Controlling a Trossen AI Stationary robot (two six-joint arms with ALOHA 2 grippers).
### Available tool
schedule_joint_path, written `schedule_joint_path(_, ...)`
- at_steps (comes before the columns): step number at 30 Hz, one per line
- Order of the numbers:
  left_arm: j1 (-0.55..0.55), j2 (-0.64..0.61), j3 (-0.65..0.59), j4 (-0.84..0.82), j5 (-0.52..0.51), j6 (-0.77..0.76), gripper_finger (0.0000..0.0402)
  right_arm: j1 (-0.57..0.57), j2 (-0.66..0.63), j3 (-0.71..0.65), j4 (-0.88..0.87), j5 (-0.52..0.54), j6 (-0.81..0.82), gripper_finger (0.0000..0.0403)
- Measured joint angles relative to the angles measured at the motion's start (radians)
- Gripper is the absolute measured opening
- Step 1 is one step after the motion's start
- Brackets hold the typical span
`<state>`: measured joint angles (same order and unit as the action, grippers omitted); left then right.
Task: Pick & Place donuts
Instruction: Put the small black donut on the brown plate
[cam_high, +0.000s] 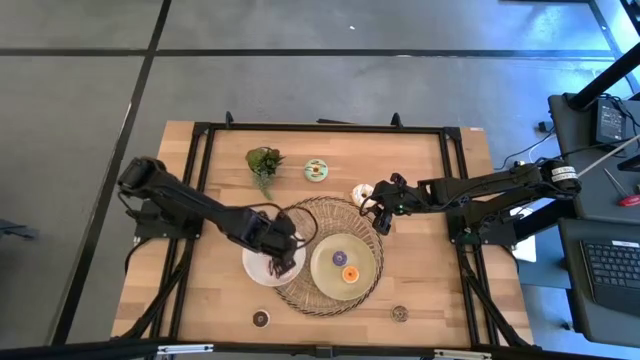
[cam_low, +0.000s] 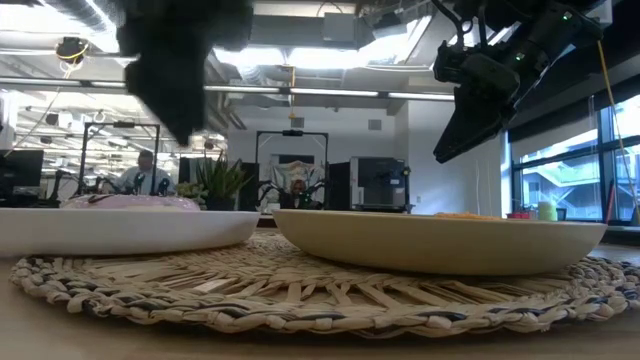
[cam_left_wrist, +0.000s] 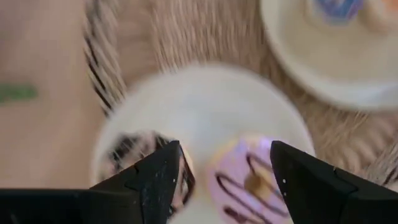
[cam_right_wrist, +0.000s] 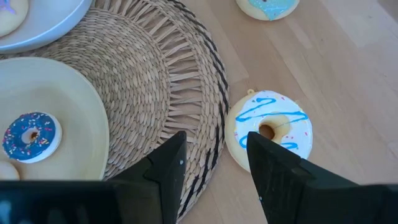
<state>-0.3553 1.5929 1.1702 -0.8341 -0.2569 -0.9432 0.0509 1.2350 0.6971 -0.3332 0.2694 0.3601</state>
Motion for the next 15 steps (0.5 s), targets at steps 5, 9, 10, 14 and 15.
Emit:
schedule_joint_path(5,0.004,-0.083,0.001,0.028,-0.142,0.012,0.0246,0.000,0.000,0.000,0.000,0.000,0.000,0.0171)
schedule_joint_path(9,-0.013,-0.112,0.001,0.030,-0.127,0.009,0.0244,0.000,0.000,0.000,0.000,0.000,-0.002,0.0171)
schedule_joint_path(10,-0.022,-0.113,0.001,0.031,-0.098,0.021,0.0244,0.000,0.000,0.000,0.000,0.000,-0.003,0.0171)
schedule_joint_path(14,-0.062,-0.110,0.000,0.037,0.003,0.079,0.0246,0.000,0.000,0.000,0.000,0.000,-0.018,0.0171)
schedule_joint_path(15,-0.070,-0.106,-0.001,0.045,0.022,0.086,0.0246,0.000,0.000,0.000,0.000,0.000,-0.025,0.0171)
